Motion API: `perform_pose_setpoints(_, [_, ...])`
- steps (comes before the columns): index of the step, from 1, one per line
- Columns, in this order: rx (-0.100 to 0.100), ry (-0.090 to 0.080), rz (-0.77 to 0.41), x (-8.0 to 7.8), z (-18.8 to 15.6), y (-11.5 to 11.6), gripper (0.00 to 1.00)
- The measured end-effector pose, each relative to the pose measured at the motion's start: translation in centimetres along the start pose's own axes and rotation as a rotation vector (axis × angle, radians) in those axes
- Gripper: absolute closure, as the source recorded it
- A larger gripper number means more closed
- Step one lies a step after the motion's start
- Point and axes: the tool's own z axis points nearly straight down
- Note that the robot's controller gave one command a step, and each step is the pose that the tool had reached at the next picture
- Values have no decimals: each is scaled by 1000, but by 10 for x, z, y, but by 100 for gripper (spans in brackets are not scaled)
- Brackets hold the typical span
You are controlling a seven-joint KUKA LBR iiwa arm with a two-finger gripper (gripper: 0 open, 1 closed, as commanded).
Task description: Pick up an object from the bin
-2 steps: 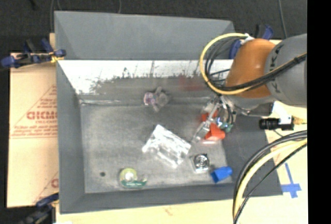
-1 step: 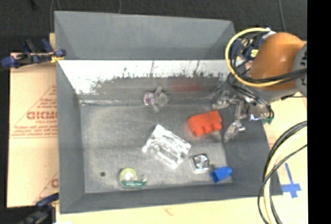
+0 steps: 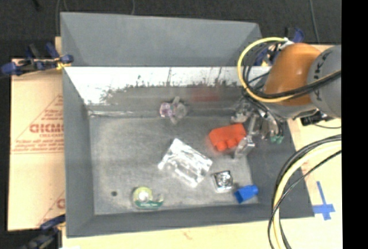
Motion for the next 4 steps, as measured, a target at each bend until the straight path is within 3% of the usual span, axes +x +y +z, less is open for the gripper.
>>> perform_pose_setpoints(1, [0, 0, 1, -2, -2, -1, 0])
perform_pose_setpoints(2, [0, 2, 1, -2, -3, -1, 100])
perform_pose_setpoints(3, [0, -1, 1, -4, -27, -2, 100])
perform_pose_setpoints(4, [1, -6, 2, -8, -117, -3, 100])
